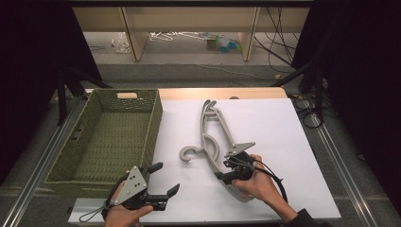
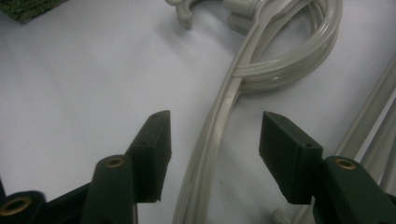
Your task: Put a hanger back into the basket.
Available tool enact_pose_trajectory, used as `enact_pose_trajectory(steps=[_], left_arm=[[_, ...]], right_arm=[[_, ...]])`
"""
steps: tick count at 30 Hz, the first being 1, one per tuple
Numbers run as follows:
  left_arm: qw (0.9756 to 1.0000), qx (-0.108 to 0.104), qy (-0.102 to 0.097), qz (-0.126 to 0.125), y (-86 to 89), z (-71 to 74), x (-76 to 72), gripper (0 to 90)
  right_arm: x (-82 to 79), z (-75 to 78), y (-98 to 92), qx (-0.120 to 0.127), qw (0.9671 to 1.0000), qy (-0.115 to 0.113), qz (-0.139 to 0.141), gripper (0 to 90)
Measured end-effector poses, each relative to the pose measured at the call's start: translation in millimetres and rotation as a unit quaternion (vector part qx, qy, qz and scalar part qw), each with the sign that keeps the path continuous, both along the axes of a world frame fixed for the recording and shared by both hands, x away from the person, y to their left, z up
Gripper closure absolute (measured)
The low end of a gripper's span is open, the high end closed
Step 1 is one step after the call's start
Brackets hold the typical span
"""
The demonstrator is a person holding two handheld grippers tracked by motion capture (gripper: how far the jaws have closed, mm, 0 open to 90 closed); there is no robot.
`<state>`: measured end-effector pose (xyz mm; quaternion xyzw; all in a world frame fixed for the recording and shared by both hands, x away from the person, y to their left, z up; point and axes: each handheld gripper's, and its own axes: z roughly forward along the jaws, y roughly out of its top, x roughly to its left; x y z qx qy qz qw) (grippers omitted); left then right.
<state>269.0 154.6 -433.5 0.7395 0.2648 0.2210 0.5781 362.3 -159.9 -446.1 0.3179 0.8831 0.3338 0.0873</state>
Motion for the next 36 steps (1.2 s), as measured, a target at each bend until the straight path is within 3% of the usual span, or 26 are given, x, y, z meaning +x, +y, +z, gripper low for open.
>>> enact_pose_trajectory(steps=[2, 3, 6, 9, 11, 14, 18, 21, 23, 26, 36], left_arm=[[1.0000, -0.002, 0.000, 0.001, -0.3, 0.2, 0.4, 16.4], [1.0000, -0.005, -0.002, -0.002, -1.0, -0.2, 1.1, 16.4], [1.0000, -0.004, 0.002, -0.002, -1.0, -0.3, 0.0, 16.5], [1.0000, -0.006, 0.001, -0.002, -1.4, -0.3, 1.2, 16.4], [1.0000, 0.004, -0.002, -0.003, -0.5, 0.2, 1.0, 16.4], [1.0000, -0.005, -0.002, -0.005, -1.6, 0.1, 1.2, 16.5], [1.0000, 0.000, 0.001, -0.005, -0.9, -0.2, 0.7, 16.4], [1.0000, 0.001, -0.002, -0.005, -1.2, 0.3, 1.2, 16.4], [1.0000, 0.005, -0.001, -0.006, -1.4, 0.1, 0.6, 16.4], [1.0000, -0.003, -0.002, -0.008, -2.1, 0.4, 1.0, 16.5], [0.9999, 0.005, -0.006, -0.008, -0.2, 1.1, 1.0, 16.7]], right_arm=[[3.8, 0.5, 2.5, 0.002, 0.9997, 0.021, -0.010, 46.9], [5.1, 1.8, 4.1, -0.001, 0.9988, 0.043, -0.021, 47.2], [9.9, 1.1, 4.5, -0.008, 0.9983, 0.055, -0.017, 48.8], [15.0, 0.3, 8.2, -0.023, 0.9957, 0.090, -0.006, 51.7], [15.5, 0.5, 8.7, -0.025, 0.9954, 0.093, -0.006, 53.3], [19.7, 1.2, 12.6, -0.044, 0.9947, 0.093, -0.004, 61.7], [20.9, 5.8, 13.1, -0.047, 0.9942, 0.096, 0.008, 72.3], [21.2, 5.1, 13.7, -0.050, 0.9941, 0.096, 0.007, 72.6], [22.6, 2.5, 15.8, -0.052, 0.9934, 0.102, 0.006, 68.1], [24.0, -0.1, 18.6, -0.063, 0.9922, 0.108, 0.007, 73.1], [23.7, 17.8, 9.0, -0.066, 0.9935, 0.091, 0.016, 76.4]])
